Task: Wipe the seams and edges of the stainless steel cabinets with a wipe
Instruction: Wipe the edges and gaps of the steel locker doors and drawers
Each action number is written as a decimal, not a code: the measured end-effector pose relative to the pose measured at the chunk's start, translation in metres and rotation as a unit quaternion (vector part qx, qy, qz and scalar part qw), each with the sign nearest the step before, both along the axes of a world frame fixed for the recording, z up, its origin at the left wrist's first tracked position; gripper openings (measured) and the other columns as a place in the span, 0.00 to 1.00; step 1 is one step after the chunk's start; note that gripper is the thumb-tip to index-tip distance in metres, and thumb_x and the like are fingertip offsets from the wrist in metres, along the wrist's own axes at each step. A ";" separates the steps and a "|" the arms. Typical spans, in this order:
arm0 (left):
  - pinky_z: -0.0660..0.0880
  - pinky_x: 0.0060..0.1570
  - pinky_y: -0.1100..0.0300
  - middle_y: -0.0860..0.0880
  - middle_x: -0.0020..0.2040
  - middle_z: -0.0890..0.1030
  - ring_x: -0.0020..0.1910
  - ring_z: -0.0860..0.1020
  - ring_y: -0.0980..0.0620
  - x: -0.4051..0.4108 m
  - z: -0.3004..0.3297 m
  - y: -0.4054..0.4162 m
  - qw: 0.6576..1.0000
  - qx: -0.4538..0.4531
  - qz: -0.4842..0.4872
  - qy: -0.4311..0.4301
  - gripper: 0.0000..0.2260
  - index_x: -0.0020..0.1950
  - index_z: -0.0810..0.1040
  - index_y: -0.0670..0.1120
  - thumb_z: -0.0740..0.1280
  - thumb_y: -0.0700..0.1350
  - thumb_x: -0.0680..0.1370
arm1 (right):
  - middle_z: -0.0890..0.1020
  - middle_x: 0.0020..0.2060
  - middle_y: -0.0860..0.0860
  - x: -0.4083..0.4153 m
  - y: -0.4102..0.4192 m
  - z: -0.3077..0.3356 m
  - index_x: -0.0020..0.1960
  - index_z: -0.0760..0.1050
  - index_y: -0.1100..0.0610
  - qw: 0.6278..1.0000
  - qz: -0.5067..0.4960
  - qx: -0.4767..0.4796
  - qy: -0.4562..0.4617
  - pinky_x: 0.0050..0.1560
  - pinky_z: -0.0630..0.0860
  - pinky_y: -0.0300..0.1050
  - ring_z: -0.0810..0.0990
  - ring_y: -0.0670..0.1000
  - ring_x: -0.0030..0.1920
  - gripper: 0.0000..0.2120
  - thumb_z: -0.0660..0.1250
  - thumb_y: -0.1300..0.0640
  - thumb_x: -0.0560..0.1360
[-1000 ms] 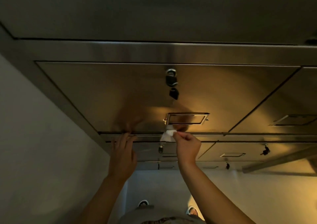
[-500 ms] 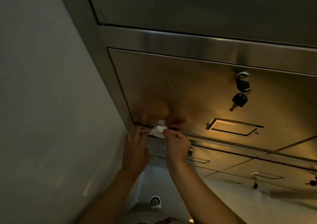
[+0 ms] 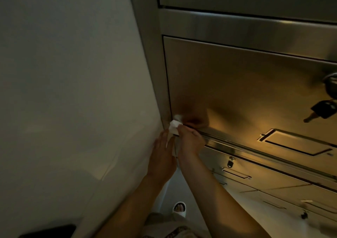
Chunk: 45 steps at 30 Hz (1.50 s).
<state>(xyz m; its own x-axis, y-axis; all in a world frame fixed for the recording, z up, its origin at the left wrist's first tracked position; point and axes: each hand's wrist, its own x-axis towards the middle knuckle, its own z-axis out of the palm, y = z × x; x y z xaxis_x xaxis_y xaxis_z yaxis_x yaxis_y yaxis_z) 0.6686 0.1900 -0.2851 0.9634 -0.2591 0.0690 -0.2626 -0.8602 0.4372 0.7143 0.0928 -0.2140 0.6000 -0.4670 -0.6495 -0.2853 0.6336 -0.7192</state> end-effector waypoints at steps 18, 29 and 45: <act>0.70 0.73 0.41 0.40 0.78 0.67 0.78 0.64 0.41 -0.002 0.022 -0.062 0.991 -0.067 -0.083 -0.082 0.32 0.74 0.72 0.41 0.66 0.32 0.69 | 0.85 0.33 0.53 -0.044 -0.098 0.001 0.37 0.83 0.60 0.997 -0.075 -0.016 0.001 0.40 0.79 0.43 0.83 0.52 0.38 0.08 0.78 0.71 0.67; 0.66 0.75 0.45 0.44 0.73 0.71 0.75 0.68 0.42 -0.029 0.024 -0.148 0.981 -0.089 -0.164 -0.057 0.32 0.74 0.72 0.44 0.67 0.32 0.70 | 0.85 0.32 0.52 -0.098 -0.191 0.007 0.36 0.83 0.59 0.990 -0.128 -0.061 -0.003 0.44 0.79 0.44 0.83 0.51 0.38 0.09 0.77 0.70 0.69; 0.69 0.72 0.38 0.42 0.72 0.72 0.73 0.67 0.42 -0.069 0.031 -0.241 0.974 -0.056 -0.214 -0.045 0.31 0.74 0.72 0.42 0.69 0.34 0.70 | 0.85 0.33 0.51 -0.150 -0.296 0.010 0.42 0.85 0.63 0.976 -0.156 -0.152 0.016 0.45 0.79 0.42 0.81 0.45 0.34 0.03 0.77 0.69 0.69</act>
